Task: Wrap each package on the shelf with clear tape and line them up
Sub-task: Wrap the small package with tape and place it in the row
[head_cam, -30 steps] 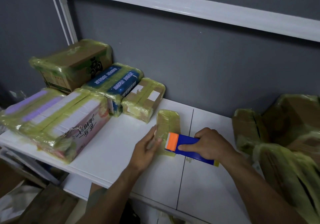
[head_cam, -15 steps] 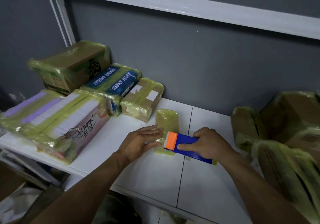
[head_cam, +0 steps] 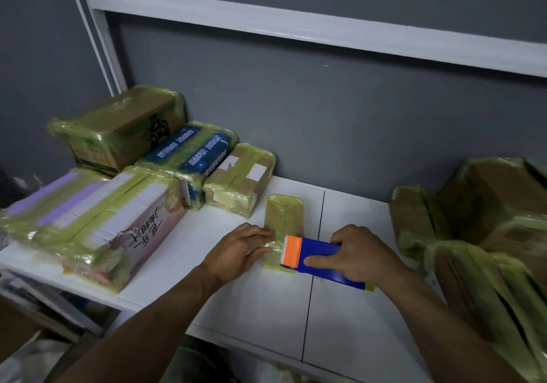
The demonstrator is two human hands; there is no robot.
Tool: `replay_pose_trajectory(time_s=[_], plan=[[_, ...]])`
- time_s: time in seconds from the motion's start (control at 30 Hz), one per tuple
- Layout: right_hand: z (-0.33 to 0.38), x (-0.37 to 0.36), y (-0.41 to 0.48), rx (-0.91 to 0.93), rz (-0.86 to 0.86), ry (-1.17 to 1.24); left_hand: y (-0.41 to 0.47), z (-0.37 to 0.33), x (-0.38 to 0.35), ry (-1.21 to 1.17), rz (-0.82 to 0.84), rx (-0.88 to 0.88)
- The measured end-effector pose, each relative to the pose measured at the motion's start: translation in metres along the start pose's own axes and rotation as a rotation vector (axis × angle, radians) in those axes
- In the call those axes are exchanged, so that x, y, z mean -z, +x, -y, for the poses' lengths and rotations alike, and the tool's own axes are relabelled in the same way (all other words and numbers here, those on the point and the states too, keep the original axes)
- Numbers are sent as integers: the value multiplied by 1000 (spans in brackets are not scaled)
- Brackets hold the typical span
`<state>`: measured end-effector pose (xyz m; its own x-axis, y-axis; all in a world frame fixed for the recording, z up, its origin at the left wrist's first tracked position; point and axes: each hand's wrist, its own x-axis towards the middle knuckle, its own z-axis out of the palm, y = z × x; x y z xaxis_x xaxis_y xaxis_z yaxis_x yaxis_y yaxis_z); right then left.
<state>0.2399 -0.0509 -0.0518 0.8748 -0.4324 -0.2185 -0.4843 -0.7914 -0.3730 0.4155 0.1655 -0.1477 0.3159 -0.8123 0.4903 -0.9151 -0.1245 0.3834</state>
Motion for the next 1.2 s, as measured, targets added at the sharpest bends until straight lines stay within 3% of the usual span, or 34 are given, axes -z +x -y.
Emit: replay_pose_trajectory(time_s=[0.37, 0.47, 0.53, 0.77, 0.9, 1.1, 1.2], plan=[[-13, 6, 7, -32, -93, -135, 3, -5, -2, 20, 104, 90], [-15, 4, 9, -43, -81, -95, 3, -8, -3, -51, 62, 150], [-17, 2, 10, -53, -67, -90, 4, -11, -5, 23, 57, 82], [-17, 0, 11, -82, -40, -81, 14, -27, -6, 90, 173, 188], [-13, 0, 7, -84, -45, -74, 12, -33, -7, 17, 157, 311], [-6, 0, -6, -75, -28, 7, 5, -26, -3, 44, 132, 285], [-3, 0, -14, -63, -5, 40, -1, -19, 7, 159, 156, 175]])
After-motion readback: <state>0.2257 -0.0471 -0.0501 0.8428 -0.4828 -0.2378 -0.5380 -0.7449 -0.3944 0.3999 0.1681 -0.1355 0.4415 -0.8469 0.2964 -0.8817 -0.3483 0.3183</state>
